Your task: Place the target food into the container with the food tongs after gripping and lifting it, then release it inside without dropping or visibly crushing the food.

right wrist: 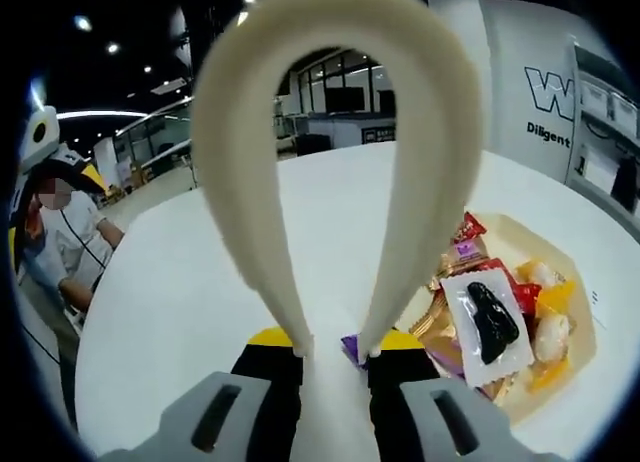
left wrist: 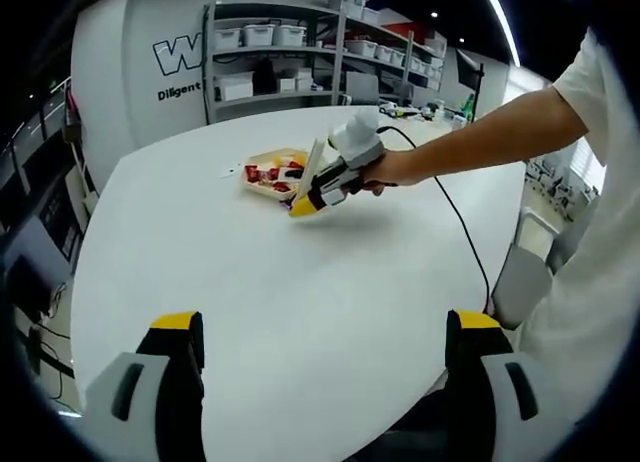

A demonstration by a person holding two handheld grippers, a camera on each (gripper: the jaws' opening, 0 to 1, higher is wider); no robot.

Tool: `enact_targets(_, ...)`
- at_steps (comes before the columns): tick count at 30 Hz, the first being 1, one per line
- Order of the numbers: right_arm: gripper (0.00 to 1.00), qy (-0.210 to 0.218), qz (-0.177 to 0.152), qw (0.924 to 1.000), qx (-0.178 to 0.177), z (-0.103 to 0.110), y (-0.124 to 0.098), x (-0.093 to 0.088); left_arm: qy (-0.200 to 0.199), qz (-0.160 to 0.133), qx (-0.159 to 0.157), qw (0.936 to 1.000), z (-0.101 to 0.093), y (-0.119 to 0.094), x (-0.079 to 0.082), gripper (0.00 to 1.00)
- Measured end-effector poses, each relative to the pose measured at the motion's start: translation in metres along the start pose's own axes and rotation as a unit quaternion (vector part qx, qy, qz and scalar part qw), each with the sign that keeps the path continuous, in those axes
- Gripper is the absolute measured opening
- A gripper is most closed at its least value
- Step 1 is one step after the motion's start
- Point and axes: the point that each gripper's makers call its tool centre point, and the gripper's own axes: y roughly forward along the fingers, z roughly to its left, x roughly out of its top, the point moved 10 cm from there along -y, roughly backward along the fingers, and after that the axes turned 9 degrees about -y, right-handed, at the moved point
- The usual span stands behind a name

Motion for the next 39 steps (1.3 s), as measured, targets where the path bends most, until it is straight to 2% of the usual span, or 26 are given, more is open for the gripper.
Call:
enact_targets(5,0.19,0.017,0.004,0.9998,0.012,-0.006,0.004,-0.003,0.001,-0.001,0.000,1.0000,0.000,0.000,0.002,0.99)
enact_targets(10,0.18,0.015,0.007,0.9997,0.020,-0.006,0.004,-0.005,0.003,-0.001,-0.001,1.0000,0.000,0.000,0.003,0.99)
enact_targets(17,0.18,0.015,0.016,0.9992,0.034,0.011,-0.010,-0.005,0.005,-0.005,-0.004,1.0000,0.000,0.002,0.007,0.99)
enact_targets(26,0.18,0.017,0.024,0.9984,0.048,0.019,-0.022,-0.009,0.008,-0.008,-0.008,0.9999,-0.002,0.005,0.010,0.99)
enact_targets(29,0.18,0.019,0.023,0.9985,0.046,0.018,-0.026,-0.010,0.008,-0.008,-0.010,0.9999,-0.003,0.005,0.010,0.99)
enact_targets(34,0.18,0.027,0.009,0.9996,0.008,0.008,-0.031,-0.007,0.007,-0.009,-0.010,0.9999,-0.002,0.006,0.011,0.99)
enact_targets(37,0.18,0.026,0.016,0.9995,-0.010,0.006,-0.028,-0.007,0.008,-0.010,-0.010,0.9999,-0.001,0.006,0.011,0.99)
enact_targets(39,0.19,0.040,0.022,0.9987,-0.021,0.006,-0.024,-0.008,0.007,-0.010,-0.010,0.9999,-0.001,0.005,0.011,0.99)
